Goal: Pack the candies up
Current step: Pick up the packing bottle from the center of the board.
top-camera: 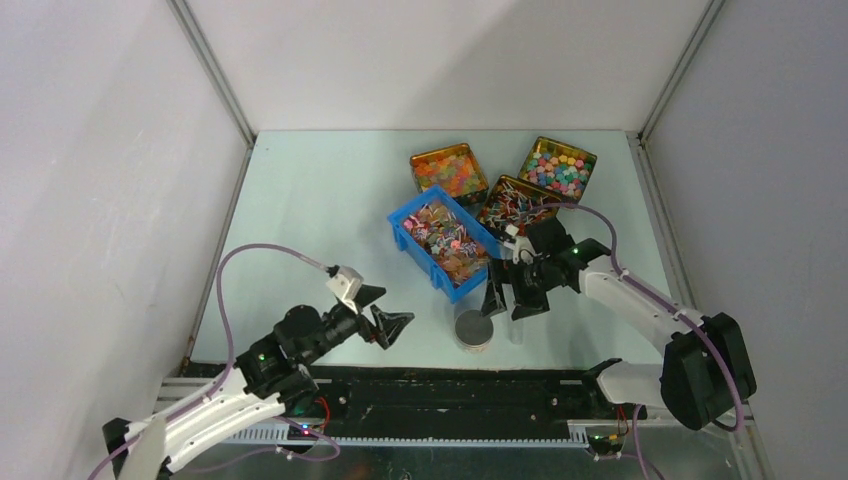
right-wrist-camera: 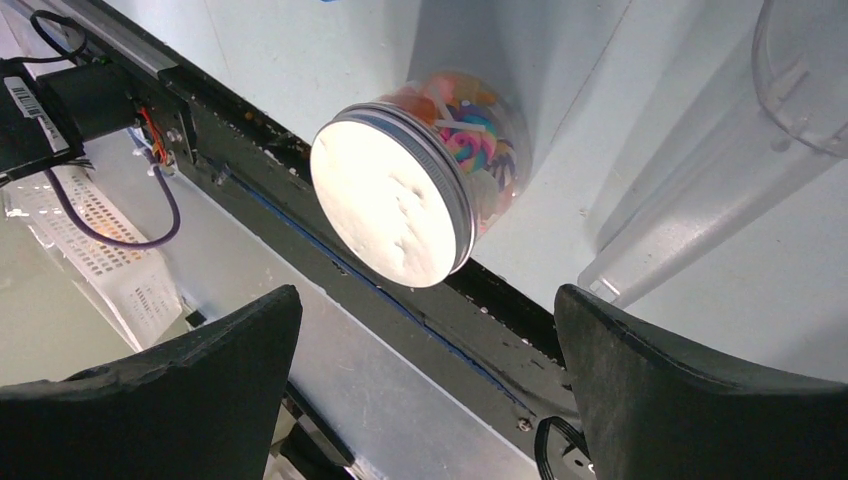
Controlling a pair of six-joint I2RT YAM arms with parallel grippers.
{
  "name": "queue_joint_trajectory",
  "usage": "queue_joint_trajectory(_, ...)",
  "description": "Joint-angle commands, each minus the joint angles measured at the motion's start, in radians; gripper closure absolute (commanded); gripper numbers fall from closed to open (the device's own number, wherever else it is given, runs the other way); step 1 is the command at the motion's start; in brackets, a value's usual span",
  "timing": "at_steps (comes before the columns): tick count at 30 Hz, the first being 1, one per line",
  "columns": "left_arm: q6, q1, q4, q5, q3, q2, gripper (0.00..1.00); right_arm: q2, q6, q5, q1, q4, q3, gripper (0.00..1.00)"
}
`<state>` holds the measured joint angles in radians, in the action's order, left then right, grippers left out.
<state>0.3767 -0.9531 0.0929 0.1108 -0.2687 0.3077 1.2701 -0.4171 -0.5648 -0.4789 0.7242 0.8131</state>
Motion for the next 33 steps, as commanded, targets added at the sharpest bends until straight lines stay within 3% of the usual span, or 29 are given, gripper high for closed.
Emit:
queue_joint_trajectory(1, -0.287, -0.001, -0.086, -0.093, 0.001, 0.029, 0.00, -0.023, 0.040, 0.025, 0.021, 0.027, 0.034, 0.00)
queue_joint_trajectory(8, -0.446, -0.005, -0.300, -0.280, 0.041, 0.233, 0.00, -0.026, 0.067, 0.021, 0.057, 0.048, 0.034, 0.01)
queue_joint_trajectory(17, -0.477, -0.080, -0.825, -0.304, 0.188, 0.508, 0.00, -0.040, 0.109, 0.010, 0.119, 0.083, 0.034, 0.00)
queue_joint_trajectory(26, -0.417, -0.161, -1.305, -0.272, 0.136, 1.063, 0.00, -0.049, 0.117, -0.026, 0.179, 0.092, 0.029, 0.00)
queue_joint_trajectory(29, -0.385, -0.175, -1.557, -0.224, 0.128, 1.272, 0.00, -0.049, 0.116, -0.031, 0.189, 0.093, 0.029, 0.01)
queue_joint_trajectory(33, -0.352, -0.196, -1.620, -0.232, 0.064, 1.405, 0.00, -0.059, 0.117, -0.033, 0.205, 0.101, 0.029, 0.01)
